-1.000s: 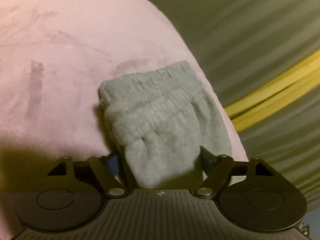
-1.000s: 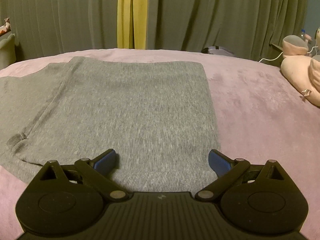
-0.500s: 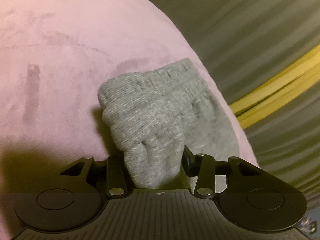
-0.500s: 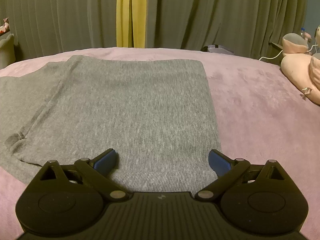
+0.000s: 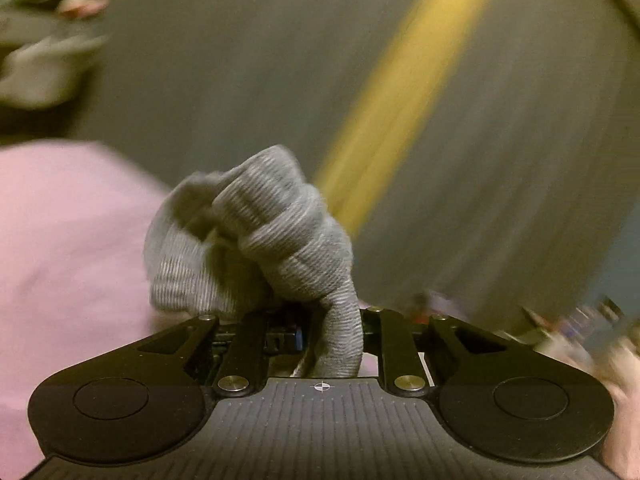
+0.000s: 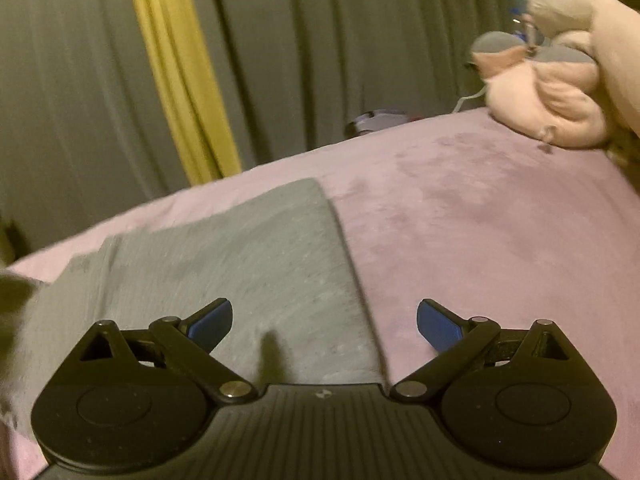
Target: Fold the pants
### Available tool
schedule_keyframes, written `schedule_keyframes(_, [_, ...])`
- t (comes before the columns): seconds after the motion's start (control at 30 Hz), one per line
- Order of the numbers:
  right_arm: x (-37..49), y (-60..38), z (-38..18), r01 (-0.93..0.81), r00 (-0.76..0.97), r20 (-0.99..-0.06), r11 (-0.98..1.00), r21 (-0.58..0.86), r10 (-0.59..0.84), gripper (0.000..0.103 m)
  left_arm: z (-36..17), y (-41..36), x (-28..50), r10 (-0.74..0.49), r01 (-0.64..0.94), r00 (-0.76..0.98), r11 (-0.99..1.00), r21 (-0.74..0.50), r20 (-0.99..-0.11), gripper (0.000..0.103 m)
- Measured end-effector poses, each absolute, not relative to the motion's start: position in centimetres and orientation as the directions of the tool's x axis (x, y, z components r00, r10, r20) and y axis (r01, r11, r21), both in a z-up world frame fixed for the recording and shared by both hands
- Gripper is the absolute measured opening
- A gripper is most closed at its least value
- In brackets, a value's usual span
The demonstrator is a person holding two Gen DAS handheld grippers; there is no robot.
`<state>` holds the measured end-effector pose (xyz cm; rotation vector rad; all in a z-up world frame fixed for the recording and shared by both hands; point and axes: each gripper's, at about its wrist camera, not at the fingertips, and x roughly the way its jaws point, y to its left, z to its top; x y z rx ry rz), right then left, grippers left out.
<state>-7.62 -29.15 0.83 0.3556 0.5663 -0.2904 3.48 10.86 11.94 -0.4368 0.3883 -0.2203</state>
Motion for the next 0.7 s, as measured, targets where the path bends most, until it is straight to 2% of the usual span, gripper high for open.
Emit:
schedule_keyframes(0.07, [-8.0, -29.4, 1.1, 0.364, 0.817, -0.551, 0.894, 0.262, -0.171, 0.099, 13.1, 5.2, 2.8, -0.398, 0.262, 0.866, 0.878, -0.4, -0.304, 0.02])
schedule_keyframes(0.13, [-8.4, -29.6, 1.3, 0.367, 0.825, -0.54, 0.886, 0.282, -0.17, 0.099, 12.6, -0.3, 2.0, -0.48, 0.374, 0.813, 0.864, -0.336, -0.33, 0.027])
schedule_keyframes(0.2, [-8.9, -30.2, 1.3, 0.382, 0.828, -0.533, 0.871, 0.308, -0.174, 0.099, 10.6, -4.7, 1.9, -0.543, 0.44, 0.735, 0.837, -0.325, -0.405, 0.058])
schedule_keyframes(0.3, [-9.5, -31.4, 1.3, 0.413, 0.826, -0.534, 0.838, 0.356, -0.181, 0.099, 6.3, -8.5, 1.6, -0.595, 0.471, 0.568, 0.802, -0.368, -0.568, 0.064])
schedule_keyframes(0.33, [-9.7, -31.9, 1.2, 0.419, 0.828, -0.533, 0.825, 0.379, -0.175, 0.099, 5.1, -8.7, 1.4, -0.589, 0.455, 0.541, 0.805, -0.381, -0.6, 0.065])
schedule_keyframes(0.4, [-9.9, -32.8, 0.9, 0.416, 0.833, -0.534, 0.803, 0.427, -0.147, 0.099, 3.6, -7.5, 1.1, -0.535, 0.375, 0.539, 0.844, -0.384, -0.65, 0.074])
schedule_keyframes(0.47, [-9.7, -33.1, 0.7, 0.41, 0.832, -0.541, 0.793, 0.451, -0.123, 0.099, 2.7, -4.8, 1.3, -0.516, 0.299, 0.553, 0.856, -0.422, -0.654, 0.076])
schedule_keyframes(0.5, [-9.5, -33.1, 0.6, 0.406, 0.831, -0.545, 0.794, 0.452, -0.115, 0.099, 2.6, -3.3, 1.3, -0.496, 0.252, 0.563, 0.865, -0.434, -0.661, 0.081])
schedule_keyframes(0.57, [-9.0, -32.8, 0.4, 0.387, 0.828, -0.554, 0.807, 0.446, -0.091, 0.099, 2.6, -0.3, 1.4, -0.409, 0.138, 0.598, 0.9, -0.415, -0.689, 0.083])
schedule_keyframes(0.63, [-8.8, -32.1, 0.5, 0.358, 0.829, -0.554, 0.827, 0.433, -0.068, 0.099, 2.5, 2.4, 0.9, -0.34, 0.058, 0.641, 0.915, -0.398, -0.688, 0.088])
schedule_keyframes(0.67, [-8.7, -31.8, 0.6, 0.339, 0.833, -0.551, 0.838, 0.428, -0.055, 0.099, 2.2, 3.4, 0.9, -0.3, 0.012, 0.654, 0.922, -0.387, -0.694, 0.094])
schedule_keyframes(0.7, [-8.7, -31.4, 0.6, 0.324, 0.836, -0.547, 0.846, 0.424, -0.047, 0.099, 2.0, 4.0, 1.3, -0.258, -0.036, 0.658, 0.927, -0.372, -0.707, 0.094])
